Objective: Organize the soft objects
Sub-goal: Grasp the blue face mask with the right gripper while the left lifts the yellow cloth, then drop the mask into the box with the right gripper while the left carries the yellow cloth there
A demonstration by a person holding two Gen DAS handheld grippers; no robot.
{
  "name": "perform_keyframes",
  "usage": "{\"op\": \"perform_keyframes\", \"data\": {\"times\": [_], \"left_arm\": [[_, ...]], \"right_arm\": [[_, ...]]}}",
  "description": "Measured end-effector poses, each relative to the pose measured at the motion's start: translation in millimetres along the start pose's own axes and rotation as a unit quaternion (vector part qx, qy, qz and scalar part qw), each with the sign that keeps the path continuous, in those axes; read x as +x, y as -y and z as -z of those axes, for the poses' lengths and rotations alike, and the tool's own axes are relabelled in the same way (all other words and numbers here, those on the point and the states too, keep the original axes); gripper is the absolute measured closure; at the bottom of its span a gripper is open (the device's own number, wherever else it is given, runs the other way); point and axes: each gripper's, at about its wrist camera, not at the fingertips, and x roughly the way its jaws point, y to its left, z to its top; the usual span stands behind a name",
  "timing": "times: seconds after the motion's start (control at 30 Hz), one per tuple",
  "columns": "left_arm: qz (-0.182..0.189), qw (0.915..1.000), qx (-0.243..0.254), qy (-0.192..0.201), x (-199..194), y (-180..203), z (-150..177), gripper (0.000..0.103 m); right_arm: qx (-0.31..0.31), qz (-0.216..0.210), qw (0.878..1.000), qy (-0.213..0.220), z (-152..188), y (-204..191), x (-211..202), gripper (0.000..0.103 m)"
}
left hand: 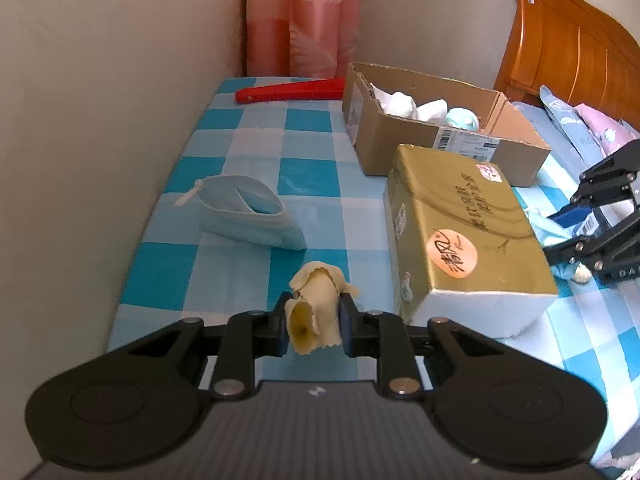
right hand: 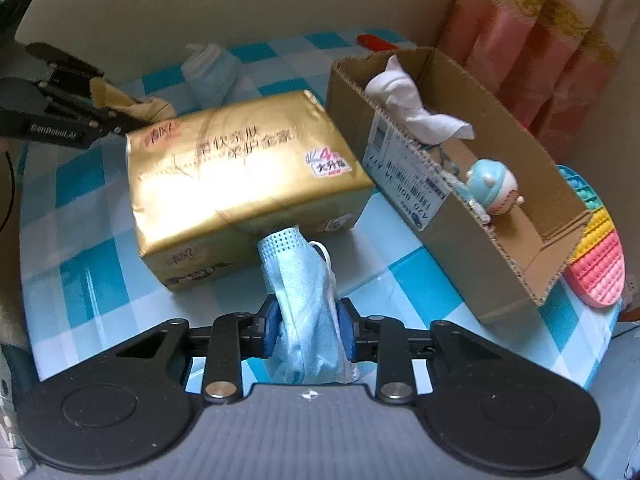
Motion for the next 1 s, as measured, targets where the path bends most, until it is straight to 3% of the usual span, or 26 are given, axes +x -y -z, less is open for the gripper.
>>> {"op": "perform_keyframes", "data": {"times": [0.43,0.63,0.9,0.93,1.0], "left_arm": [[0.007,0.9990,0.024,0.037,-53.5,16.4,-14.6,0.081],[0.021,0.9971,0.036,0.064,-61.9,30.2,-27.3,0.081],[0.027,0.9965,0.040,0.068,-56.4,38.1,-36.7,0.081],[0.025,0.9966,0.041,0.067,-56.4,38.8,-36.9,0.081],[0.024,0.9967,0.041,0.066,-54.5,38.9,-38.5,0.081]], "right_arm": [[0.021,0.050,0.997,0.050,-5.7,8.7,-48.9,0.068],[0.025,0.093,0.993,0.068,-25.2,41.5,-62.7,0.068],[0.019,0.126,0.989,0.075,-63.2,88.0,-49.8,0.068],[0.018,0.127,0.989,0.076,-65.8,90.9,-46.2,0.065],[0.025,0.121,0.990,0.070,-69.1,96.2,-36.7,0.052]]}}
